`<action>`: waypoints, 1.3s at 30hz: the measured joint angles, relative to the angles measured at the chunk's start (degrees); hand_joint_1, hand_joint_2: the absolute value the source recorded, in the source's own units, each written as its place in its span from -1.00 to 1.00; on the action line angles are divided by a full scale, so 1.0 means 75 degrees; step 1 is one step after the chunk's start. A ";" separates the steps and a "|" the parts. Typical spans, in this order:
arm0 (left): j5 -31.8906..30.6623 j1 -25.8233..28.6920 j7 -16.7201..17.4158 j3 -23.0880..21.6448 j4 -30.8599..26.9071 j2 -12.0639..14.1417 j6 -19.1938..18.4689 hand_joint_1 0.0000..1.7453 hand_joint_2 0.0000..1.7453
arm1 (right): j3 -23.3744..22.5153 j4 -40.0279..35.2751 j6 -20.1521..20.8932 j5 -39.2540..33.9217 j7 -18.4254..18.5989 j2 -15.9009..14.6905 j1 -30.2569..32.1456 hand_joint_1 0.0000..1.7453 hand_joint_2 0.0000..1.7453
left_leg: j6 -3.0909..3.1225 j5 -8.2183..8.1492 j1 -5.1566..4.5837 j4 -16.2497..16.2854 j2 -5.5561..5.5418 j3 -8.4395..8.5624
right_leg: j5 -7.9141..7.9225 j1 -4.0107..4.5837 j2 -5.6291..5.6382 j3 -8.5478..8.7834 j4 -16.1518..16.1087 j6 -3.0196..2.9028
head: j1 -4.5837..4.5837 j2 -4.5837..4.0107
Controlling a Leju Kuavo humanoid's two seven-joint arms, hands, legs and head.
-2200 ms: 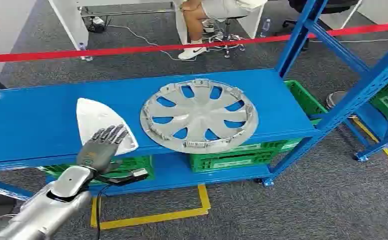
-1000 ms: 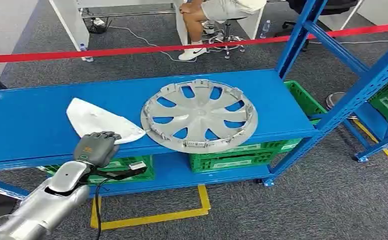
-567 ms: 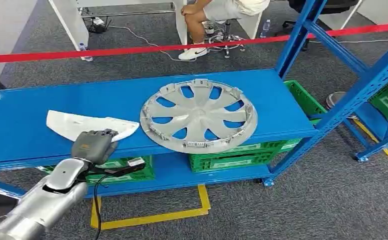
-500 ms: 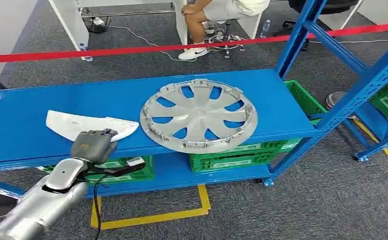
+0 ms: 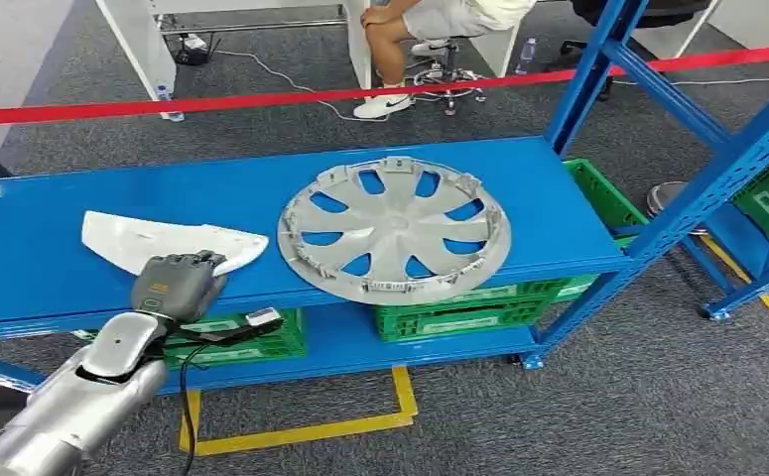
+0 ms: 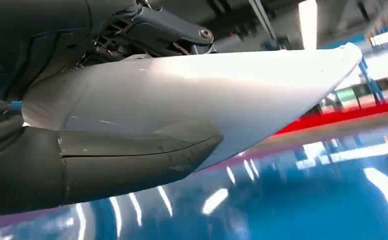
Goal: Take the parts from the cabinet and place them on the table.
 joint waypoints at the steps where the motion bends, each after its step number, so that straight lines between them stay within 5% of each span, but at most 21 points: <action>1: -0.0094 0.0015 0.0000 0.0006 -0.0059 0.0026 0.0256 1.00 1.00 | 0.0000 0.0000 0.0000 0.0000 0.0000 0.0000 0.0004 -1.00 -1.00 | 0.0000 0.0000 0.0000 0.0000 0.0000 0.0000 | 0.0000 0.0000 -0.0001 0.0000 0.0000 0.0000 | 0.0000 0.0000; 12: -0.0502 0.0111 -0.0201 0.0245 -0.0747 0.0169 0.1363 1.00 1.00 | 0.0038 0.0000 -0.0041 0.0000 -0.0020 0.0003 0.0016 -1.00 -1.00 | 0.0000 0.0000 0.0000 0.0000 0.0000 -0.0002 | 0.0000 0.0000 -0.0002 0.0001 0.0000 0.0000 | 0.0003 0.0000; 23: -0.0443 0.0353 -0.0603 0.0845 -0.2178 0.0143 0.1432 1.00 1.00 | 0.0041 0.0000 -0.0096 0.0000 -0.0044 0.0009 0.0040 -1.00 -1.00 | -0.0001 -0.0001 0.0000 0.0000 0.0000 -0.0001 | -0.0001 0.0000 0.0000 -0.0003 0.0000 0.0000 | 0.0003 0.0000; 31: 0.0417 0.0405 -0.0583 0.0933 -0.2233 0.0143 0.1400 1.00 1.00 | 0.0041 0.0000 -0.0105 0.0000 -0.0041 0.0015 0.0043 -1.00 -1.00 | -0.0001 -0.0001 0.0001 0.0000 0.0000 -0.0002 | -0.0002 0.0000 0.0000 -0.0003 0.0000 -0.0001 | 0.0003 0.0000; 39: 0.0375 0.0414 -0.0551 0.0933 -0.2233 0.0143 0.1269 1.00 1.00 | 0.0041 0.0000 -0.0114 0.0000 -0.0041 0.0017 0.0042 -1.00 -1.00 | -0.0001 -0.0001 0.0000 0.0000 0.0000 -0.0002 | -0.0002 0.0000 0.0000 -0.0003 0.0000 -0.0001 | 0.0003 0.0000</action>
